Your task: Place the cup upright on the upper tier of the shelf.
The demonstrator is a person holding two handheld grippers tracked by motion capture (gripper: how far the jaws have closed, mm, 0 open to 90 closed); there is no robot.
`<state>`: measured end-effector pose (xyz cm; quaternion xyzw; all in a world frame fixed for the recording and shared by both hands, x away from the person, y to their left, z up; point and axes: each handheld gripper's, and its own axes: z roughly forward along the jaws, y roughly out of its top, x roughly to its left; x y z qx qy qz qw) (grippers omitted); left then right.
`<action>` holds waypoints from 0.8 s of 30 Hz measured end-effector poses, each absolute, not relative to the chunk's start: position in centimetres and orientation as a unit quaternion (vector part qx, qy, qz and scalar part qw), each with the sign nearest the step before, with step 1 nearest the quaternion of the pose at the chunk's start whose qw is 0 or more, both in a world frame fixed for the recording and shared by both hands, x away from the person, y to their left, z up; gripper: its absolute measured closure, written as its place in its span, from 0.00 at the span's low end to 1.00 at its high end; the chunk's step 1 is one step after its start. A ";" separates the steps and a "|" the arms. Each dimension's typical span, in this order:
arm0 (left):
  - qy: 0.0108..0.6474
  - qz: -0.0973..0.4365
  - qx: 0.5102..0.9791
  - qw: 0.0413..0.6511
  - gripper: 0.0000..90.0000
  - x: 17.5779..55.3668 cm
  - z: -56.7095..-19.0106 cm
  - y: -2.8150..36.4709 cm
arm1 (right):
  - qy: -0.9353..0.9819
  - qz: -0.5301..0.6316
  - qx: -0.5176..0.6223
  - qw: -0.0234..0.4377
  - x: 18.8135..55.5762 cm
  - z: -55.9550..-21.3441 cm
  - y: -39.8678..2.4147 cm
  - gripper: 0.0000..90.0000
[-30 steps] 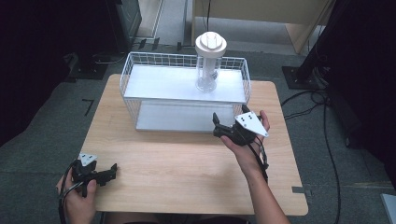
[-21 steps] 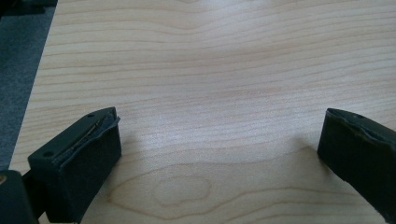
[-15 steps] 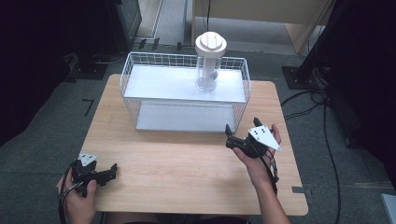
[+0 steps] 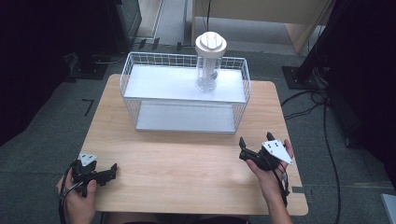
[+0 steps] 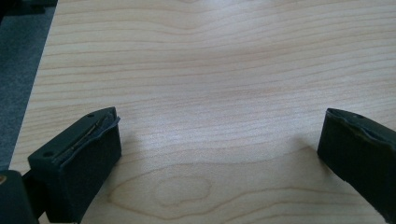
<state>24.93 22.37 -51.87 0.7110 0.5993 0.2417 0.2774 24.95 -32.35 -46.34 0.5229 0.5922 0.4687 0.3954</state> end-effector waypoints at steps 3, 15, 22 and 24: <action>0.599 0.242 0.711 0.278 0.00 24.9 -51.9 22.4 | 0.590 0.461 0.534 0.393 24.4 -47.2 -33.2 0.00; 0.599 0.242 0.711 0.277 0.00 24.9 -51.9 22.4 | 0.595 0.426 0.559 0.390 22.0 -49.8 -36.5 0.00; 0.599 0.242 0.711 0.277 0.00 24.9 -51.9 22.4 | 0.599 0.404 0.572 0.387 20.5 -51.2 -38.2 0.00; 0.599 0.242 0.711 0.278 0.00 24.9 -51.9 22.4 | 0.601 0.399 0.576 0.386 20.1 -51.5 -38.7 0.00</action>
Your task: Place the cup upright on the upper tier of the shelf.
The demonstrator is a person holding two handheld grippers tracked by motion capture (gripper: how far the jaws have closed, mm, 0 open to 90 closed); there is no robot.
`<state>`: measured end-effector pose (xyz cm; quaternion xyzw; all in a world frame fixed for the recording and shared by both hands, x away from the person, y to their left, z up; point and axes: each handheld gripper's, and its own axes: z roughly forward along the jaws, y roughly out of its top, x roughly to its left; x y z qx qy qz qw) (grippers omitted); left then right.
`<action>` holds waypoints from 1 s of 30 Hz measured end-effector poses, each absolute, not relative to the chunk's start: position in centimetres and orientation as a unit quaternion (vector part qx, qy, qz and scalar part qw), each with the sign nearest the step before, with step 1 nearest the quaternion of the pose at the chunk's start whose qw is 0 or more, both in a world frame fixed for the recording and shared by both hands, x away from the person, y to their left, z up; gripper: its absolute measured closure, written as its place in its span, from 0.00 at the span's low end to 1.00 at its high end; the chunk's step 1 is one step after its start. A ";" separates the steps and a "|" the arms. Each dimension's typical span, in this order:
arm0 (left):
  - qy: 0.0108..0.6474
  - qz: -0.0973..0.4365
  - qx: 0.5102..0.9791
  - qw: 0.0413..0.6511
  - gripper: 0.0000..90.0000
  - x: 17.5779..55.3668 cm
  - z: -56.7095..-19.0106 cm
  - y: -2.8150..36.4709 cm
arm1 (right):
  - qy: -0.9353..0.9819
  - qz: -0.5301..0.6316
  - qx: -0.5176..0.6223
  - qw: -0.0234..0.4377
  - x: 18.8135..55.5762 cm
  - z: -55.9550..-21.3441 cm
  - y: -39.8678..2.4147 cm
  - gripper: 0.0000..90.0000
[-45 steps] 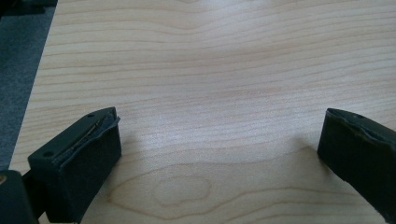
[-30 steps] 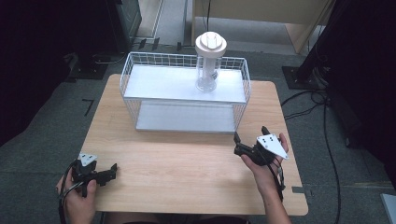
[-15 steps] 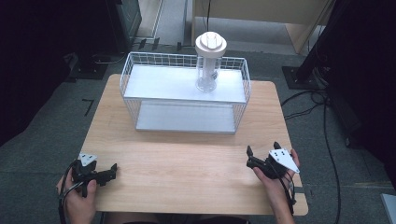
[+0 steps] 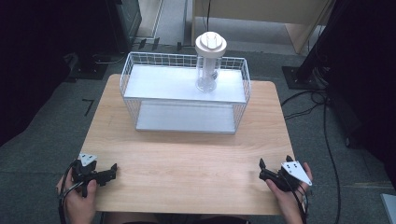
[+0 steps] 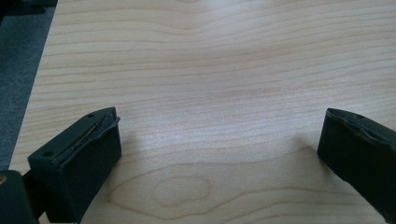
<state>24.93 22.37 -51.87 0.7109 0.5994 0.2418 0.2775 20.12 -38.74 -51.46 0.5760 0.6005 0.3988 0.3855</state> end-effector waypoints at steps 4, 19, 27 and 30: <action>0.600 0.242 0.711 0.278 0.00 24.9 -51.9 22.4 | 0.600 0.390 0.585 0.383 19.4 -51.9 -39.8 0.00; 0.600 0.242 0.711 0.278 0.00 24.9 -51.9 22.4 | 0.628 0.346 0.609 0.340 18.0 -52.1 -42.5 0.00; 0.599 0.242 0.711 0.278 0.00 24.9 -51.9 22.4 | 0.666 0.288 0.618 0.303 18.2 -52.5 -42.7 0.00; 0.599 0.242 0.711 0.277 0.00 24.9 -51.9 22.4 | 0.671 0.280 0.622 0.291 18.2 -52.6 -42.8 0.00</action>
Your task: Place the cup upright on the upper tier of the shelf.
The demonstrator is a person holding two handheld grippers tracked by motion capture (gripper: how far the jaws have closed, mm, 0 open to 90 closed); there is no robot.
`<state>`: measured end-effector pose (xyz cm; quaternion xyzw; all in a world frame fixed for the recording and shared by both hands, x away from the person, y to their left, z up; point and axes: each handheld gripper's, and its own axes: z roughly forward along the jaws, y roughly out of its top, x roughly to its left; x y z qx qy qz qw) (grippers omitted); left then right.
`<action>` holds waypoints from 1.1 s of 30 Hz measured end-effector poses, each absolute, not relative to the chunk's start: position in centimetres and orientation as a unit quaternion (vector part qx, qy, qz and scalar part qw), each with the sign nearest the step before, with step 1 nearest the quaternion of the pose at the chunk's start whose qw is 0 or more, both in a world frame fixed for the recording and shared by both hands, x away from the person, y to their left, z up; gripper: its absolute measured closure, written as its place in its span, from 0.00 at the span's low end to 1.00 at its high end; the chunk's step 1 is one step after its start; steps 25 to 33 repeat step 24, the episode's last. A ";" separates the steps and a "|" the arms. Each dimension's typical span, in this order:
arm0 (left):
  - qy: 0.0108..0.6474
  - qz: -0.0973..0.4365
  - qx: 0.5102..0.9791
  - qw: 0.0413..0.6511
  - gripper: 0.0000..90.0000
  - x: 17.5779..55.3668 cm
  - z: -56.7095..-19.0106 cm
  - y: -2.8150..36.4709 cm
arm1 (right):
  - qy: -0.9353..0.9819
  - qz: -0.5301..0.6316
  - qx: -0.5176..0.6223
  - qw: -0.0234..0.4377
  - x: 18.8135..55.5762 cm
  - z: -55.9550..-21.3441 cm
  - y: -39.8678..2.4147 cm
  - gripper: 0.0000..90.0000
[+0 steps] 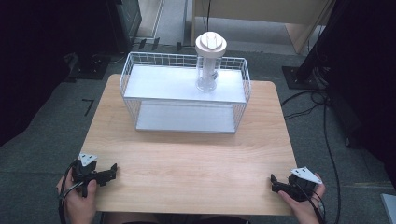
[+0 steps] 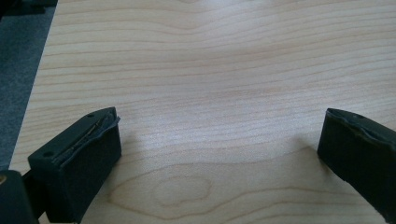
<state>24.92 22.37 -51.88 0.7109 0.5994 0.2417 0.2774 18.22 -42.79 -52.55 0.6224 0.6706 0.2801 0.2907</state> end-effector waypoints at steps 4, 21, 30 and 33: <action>0.599 0.242 0.711 0.277 0.00 24.9 -51.9 22.4 | 0.672 0.277 0.626 0.282 18.2 -52.6 -43.0 0.00; 0.599 0.242 0.711 0.278 0.00 24.9 -51.9 22.4 | 0.660 0.303 0.632 0.271 17.2 -53.1 -43.2 0.00; 0.599 0.242 0.711 0.277 0.00 24.9 -51.9 22.4 | 0.660 0.303 0.632 0.271 17.2 -53.1 -43.2 0.00; 0.599 0.242 0.711 0.277 0.00 24.9 -51.9 22.4 | 0.660 0.303 0.632 0.271 17.2 -53.1 -43.2 0.00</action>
